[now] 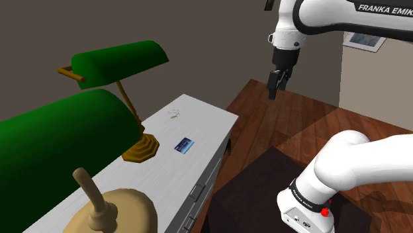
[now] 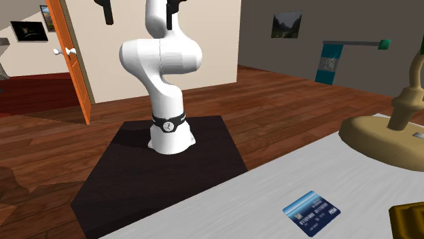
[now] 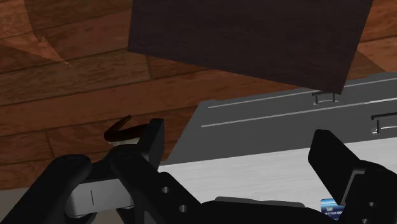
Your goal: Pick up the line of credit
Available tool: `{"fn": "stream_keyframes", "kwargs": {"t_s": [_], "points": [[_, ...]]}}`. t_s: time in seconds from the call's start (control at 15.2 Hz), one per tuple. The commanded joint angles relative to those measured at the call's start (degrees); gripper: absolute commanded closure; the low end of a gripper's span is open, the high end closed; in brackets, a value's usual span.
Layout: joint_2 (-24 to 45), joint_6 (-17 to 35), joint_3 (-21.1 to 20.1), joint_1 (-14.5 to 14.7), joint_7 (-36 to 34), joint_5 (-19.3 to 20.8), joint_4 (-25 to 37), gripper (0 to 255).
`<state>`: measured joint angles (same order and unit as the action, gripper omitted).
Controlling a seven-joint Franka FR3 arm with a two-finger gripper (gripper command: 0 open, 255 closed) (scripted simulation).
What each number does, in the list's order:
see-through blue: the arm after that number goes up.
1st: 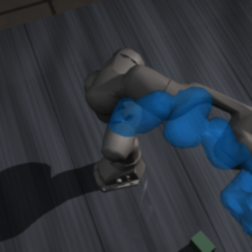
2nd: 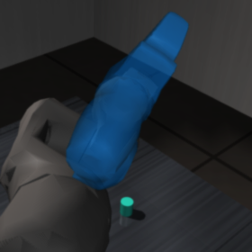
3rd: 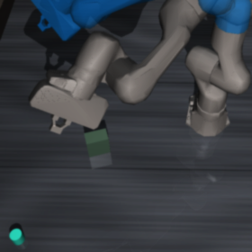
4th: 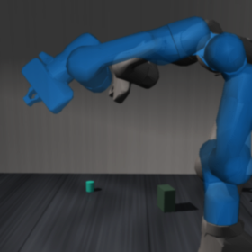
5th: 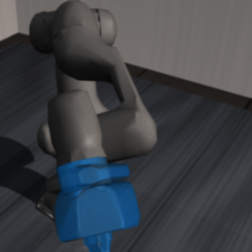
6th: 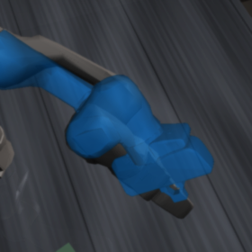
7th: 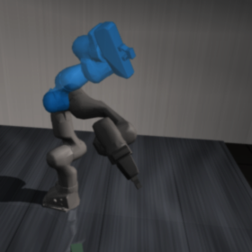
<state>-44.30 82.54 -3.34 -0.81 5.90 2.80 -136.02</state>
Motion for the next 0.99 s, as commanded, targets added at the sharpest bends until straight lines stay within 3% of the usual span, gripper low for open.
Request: {"fn": "stream_keyframes", "kwargs": {"t_s": [0.0,0.46,0.92], "points": [[0.0,0.0,0.0,0.0,0.0,0.0,0.0,0],[5.8,4.6,-6.7,-1.6,-18.9,-11.8,-3.2,0],[15.2,13.1,-12.7,-2.6,-35.9,-23.0,-3.9,0]]}}
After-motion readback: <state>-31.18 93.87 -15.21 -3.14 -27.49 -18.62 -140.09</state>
